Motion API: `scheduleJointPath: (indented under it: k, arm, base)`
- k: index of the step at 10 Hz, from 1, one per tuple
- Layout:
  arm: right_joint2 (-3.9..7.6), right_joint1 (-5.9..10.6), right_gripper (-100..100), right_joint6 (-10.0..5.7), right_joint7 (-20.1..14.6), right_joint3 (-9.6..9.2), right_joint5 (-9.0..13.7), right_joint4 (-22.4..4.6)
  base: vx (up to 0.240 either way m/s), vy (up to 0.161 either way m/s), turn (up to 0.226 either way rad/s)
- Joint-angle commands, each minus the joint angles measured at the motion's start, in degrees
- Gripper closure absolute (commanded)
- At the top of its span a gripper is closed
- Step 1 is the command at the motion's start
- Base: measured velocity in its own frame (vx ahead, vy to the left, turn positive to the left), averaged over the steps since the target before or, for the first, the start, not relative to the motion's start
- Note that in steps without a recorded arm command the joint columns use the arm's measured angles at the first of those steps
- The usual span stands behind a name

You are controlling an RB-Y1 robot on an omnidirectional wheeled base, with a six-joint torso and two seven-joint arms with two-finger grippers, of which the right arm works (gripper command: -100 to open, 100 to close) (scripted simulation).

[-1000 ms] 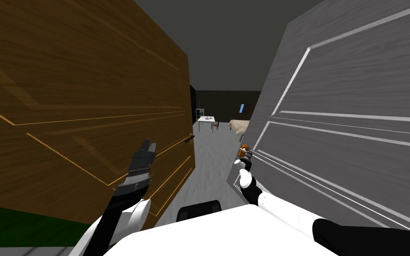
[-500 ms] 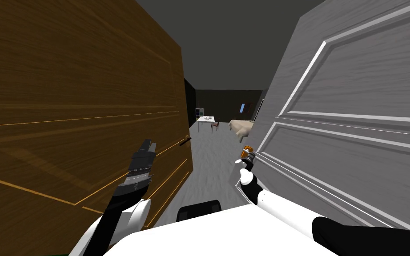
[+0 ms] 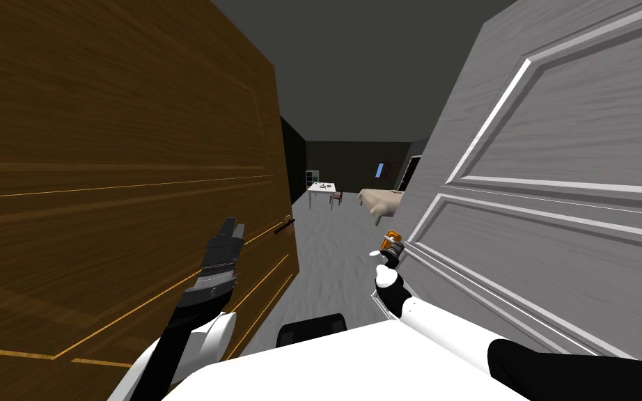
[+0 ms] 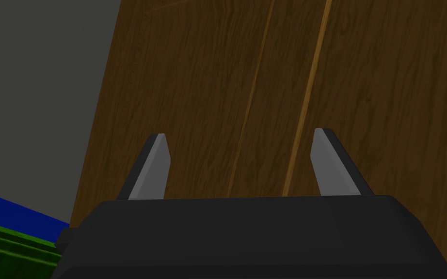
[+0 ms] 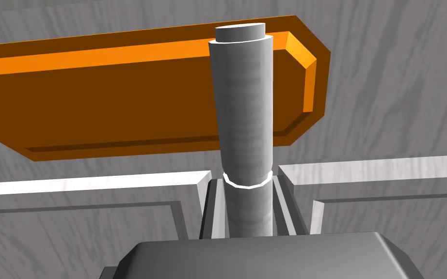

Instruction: Push the door open

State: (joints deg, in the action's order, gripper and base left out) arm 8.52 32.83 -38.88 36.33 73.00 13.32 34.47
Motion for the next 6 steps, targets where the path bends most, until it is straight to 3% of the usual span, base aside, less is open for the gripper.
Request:
scheduleJointPath:
  k: [1, 2, 3, 4, 6]
  arm:
    - [-0.45, 0.16, 100, 0.34, 0.82, 0.73, 0.15, 1.98]
    - [-0.53, 0.34, 100, -0.06, 1.48, 1.75, 0.33, 2.15]
    - [-0.34, 0.3, 100, -0.3, 0.94, 1.17, 0.22, 1.44]
    - [-0.2, 0.5, 100, -1.0, 1.95, 3.13, 0.58, 2.03]
    - [-0.07, 0.69, 100, -1.85, 3.01, 5.33, 0.98, 2.56]
  base:
    - [0.087, -0.067, -0.013]
    - [0.071, -0.054, 0.001]
    - [0.037, -0.03, -0.004]
    - [0.088, -0.086, 0.012]
    - [0.153, -0.135, 0.003]
